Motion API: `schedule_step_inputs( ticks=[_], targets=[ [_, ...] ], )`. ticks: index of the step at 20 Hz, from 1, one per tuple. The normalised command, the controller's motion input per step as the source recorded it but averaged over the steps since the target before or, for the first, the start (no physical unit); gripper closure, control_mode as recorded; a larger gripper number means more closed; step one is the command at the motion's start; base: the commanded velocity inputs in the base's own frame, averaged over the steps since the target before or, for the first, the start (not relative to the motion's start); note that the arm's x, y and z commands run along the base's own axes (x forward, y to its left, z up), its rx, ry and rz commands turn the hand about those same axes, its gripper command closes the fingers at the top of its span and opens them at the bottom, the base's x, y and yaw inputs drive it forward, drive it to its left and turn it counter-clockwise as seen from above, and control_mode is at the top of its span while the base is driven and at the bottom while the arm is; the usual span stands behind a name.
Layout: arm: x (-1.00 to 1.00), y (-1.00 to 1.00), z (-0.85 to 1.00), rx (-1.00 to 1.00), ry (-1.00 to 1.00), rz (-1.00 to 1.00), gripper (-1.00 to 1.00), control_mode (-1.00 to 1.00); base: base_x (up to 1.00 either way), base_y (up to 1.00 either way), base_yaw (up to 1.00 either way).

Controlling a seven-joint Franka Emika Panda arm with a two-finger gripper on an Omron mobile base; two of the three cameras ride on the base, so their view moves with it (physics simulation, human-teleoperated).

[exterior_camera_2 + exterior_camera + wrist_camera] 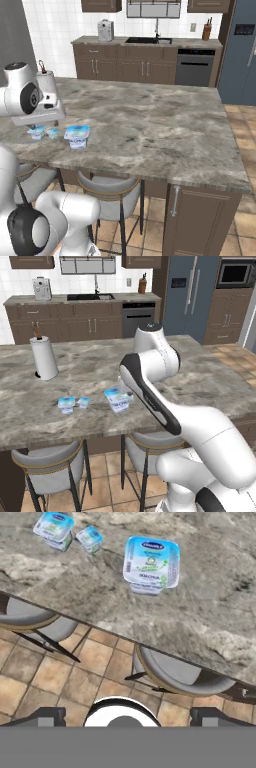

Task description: Stack the yogurt containers by placing the smaller containers on top of the larger containers.

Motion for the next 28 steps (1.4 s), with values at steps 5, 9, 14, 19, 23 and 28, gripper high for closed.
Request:
schedule_step_inputs(
  ticks=[5, 9, 14, 19, 23, 28],
  targets=[
    [0.00, 0.40, -0.20, -0.13, 0.00, 0.00, -1.00, -1.00, 0.00, 0.00, 0.00],
    [0.00, 0.30, -0.16, -0.16, 0.00, 0.00, -1.00, -1.00, 0.00, 0.00, 0.00],
    [0.00, 0.26, -0.09, -0.18, 0.00, 0.00, -1.00, -1.00, 0.00, 0.00, 0.00],
    [0.00, 0.35, -0.06, -0.14, 0.00, 0.00, -1.00, -1.00, 0.00, 0.00, 0.00],
    [0.00, 0.38, -0.02, -0.10, 0.00, 0.00, -1.00, -1.00, 0.00, 0.00, 0.00],
    [0.00, 0.38, -0.08, -0.08, 0.00, 0.00, -1.00, -1.00, 0.00, 0.00, 0.00]
  ],
)
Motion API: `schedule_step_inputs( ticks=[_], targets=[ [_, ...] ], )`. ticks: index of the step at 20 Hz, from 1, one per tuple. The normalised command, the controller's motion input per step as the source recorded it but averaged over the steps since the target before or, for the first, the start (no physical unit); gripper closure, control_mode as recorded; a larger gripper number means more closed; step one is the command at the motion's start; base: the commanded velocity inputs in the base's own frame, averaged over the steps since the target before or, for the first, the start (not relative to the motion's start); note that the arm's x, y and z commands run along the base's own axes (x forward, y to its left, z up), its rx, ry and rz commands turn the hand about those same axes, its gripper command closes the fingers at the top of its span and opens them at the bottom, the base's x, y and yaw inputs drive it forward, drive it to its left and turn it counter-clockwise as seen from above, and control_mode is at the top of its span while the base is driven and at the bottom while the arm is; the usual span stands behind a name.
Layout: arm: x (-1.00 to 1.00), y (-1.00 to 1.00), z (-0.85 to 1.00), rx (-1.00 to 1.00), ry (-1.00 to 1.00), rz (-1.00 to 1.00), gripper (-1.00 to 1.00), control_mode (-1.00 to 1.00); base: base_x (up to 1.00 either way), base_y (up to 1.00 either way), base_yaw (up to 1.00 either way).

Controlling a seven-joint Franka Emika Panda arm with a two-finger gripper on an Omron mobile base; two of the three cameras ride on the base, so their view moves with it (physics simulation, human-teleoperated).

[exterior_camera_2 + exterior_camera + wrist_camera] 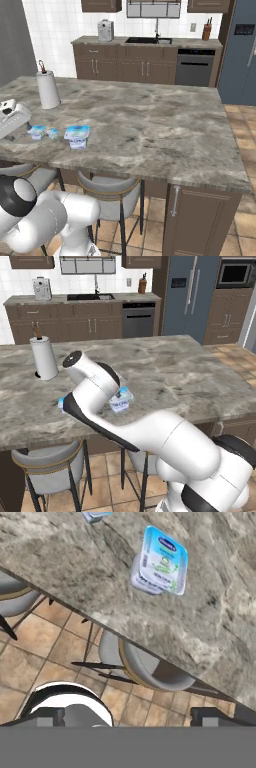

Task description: Stack the yogurt containers by placing the smaller containers on top of the larger containers.

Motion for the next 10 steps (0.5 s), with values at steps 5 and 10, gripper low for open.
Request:
schedule_step_inputs(
  ticks=[5, 10],
  targets=[
    [0.00, 0.36, -0.13, -0.05, -0.02, 0.00, -1.00, -1.00, 0.00, 0.00, 0.00],
    [0.01, 0.22, -0.16, -0.04, -0.03, 0.00, -1.00, -1.00, 0.00, 0.00, 0.00]
  ],
)
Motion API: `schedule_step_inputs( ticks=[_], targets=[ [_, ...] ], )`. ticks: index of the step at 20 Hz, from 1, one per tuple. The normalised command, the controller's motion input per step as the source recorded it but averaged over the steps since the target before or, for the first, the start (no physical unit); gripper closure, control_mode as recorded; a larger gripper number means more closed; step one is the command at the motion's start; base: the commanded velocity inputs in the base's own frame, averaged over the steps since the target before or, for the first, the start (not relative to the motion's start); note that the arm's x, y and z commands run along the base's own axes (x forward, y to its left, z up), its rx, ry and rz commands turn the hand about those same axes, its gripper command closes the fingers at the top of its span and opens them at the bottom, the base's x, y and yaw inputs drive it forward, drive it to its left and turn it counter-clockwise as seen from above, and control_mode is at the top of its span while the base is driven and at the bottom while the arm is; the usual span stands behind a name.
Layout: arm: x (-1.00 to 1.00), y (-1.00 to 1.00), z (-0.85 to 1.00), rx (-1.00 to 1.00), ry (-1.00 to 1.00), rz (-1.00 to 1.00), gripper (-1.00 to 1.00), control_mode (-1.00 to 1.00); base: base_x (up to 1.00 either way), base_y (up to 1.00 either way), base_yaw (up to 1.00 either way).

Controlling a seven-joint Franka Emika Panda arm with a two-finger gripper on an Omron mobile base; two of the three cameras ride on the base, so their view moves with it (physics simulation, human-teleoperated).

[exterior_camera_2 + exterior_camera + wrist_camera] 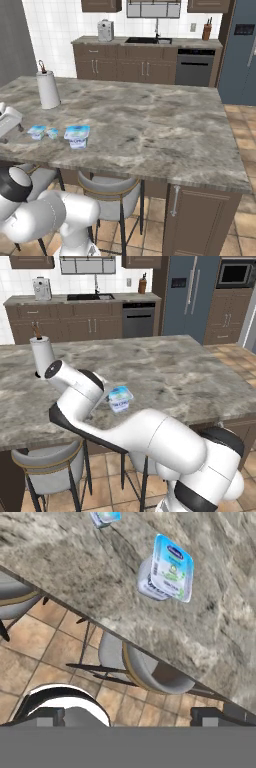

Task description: Stack the yogurt containers by placing the smaller containers on top of the larger containers.

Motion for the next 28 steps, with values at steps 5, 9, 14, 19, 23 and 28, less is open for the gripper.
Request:
schedule_step_inputs(
  ticks=[5, 9, 14, 19, 23, 28],
  targets=[
    [0.19, 0.00, -0.15, -0.05, -0.02, 0.00, -1.00, -1.00, 0.00, 0.00, 0.00],
    [0.27, 0.00, -0.20, -0.03, -0.06, 0.00, -1.00, -1.00, 0.00, 0.00, 0.00],
    [0.19, 0.04, -0.16, 0.00, -0.08, 0.00, -1.00, -1.00, 0.00, 0.00, 0.00],
    [0.01, 0.19, -0.05, 0.00, -0.04, 0.03, -1.00, -1.00, 0.00, 0.00, 0.00],
    [0.03, 0.25, 0.00, 0.00, 0.00, 0.05, -1.00, -1.00, 0.00, 0.00, 0.00],
    [0.13, 0.10, -0.01, 0.00, 0.00, 0.01, -1.00, -1.00, 0.00, 0.00, 0.00]
  ],
)
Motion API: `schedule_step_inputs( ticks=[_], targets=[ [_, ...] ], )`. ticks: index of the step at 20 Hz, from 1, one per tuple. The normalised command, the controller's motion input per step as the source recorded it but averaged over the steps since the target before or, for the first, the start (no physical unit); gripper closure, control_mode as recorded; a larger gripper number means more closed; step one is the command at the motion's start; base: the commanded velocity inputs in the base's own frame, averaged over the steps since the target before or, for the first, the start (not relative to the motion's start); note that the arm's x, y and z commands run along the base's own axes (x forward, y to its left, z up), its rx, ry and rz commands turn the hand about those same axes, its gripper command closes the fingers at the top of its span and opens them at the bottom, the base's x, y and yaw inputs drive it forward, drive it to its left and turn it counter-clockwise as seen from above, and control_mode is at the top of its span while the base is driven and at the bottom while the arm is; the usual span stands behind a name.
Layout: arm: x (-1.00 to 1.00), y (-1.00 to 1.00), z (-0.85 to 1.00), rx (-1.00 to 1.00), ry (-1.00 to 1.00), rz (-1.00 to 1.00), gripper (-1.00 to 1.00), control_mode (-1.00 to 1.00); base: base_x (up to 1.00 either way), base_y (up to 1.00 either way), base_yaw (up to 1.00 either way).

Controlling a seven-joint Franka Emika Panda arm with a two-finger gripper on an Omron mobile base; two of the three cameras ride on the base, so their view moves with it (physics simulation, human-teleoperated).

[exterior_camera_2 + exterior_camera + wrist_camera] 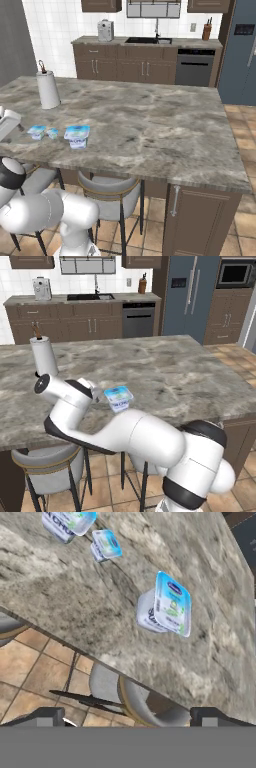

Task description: Stack the yogurt containers by placing the smaller containers on top of the larger containers.

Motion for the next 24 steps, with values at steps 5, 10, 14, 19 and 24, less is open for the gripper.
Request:
schedule_step_inputs(
  ticks=[5, 10, 14, 19, 24],
  targets=[
    [0.26, 0.00, -0.03, 0.00, 0.00, 0.00, -1.00, -1.00, 0.00, 0.00, 0.00],
    [0.30, 0.03, -0.16, 0.00, 0.00, 0.00, -1.00, -1.00, 0.00, 0.00, 0.00],
    [0.26, 0.11, -0.18, 0.00, 0.00, 0.00, -1.00, -1.00, 0.00, 0.00, 0.00],
    [0.21, 0.18, -0.19, 0.00, 0.00, 0.00, -1.00, -1.00, 0.00, 0.00, 0.00],
    [0.20, 0.21, -0.15, 0.00, 0.00, 0.00, -1.00, -1.00, 0.00, 0.00, 0.00]
  ],
)
